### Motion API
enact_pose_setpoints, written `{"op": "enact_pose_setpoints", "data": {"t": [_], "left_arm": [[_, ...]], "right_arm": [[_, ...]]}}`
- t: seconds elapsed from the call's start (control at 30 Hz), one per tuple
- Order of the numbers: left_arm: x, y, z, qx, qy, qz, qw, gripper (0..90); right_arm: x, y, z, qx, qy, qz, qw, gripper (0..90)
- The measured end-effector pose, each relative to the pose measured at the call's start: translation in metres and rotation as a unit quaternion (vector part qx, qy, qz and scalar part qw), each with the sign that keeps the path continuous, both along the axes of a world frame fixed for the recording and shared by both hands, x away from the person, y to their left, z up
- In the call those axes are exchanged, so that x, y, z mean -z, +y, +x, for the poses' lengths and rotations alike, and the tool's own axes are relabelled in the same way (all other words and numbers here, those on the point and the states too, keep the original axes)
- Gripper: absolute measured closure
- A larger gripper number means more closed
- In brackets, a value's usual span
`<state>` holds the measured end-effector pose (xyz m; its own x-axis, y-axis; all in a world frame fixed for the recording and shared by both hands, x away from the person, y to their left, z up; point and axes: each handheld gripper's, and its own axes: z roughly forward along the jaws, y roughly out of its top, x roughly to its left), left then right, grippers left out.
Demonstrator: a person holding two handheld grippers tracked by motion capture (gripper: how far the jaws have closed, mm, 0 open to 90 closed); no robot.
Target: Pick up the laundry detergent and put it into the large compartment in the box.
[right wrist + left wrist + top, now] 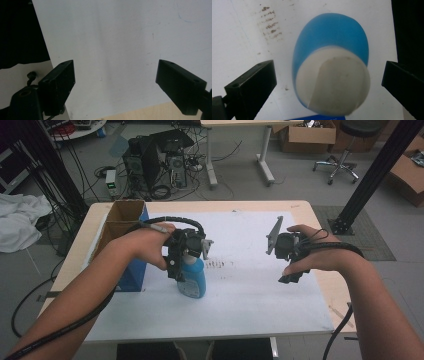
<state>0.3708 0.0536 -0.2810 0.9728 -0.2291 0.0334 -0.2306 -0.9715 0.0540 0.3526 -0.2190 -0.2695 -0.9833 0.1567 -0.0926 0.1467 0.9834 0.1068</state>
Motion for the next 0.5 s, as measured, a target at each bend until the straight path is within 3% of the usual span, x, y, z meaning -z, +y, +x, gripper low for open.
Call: {"op": "enact_pose_setpoints", "data": {"t": [0.5], "left_arm": [[0.014,-0.004,0.001,0.016,-0.008,0.009,0.9998,0.2]], "right_arm": [[0.002,0.001,0.001,0.001,0.001,0.0,1.0,16.0]]}}
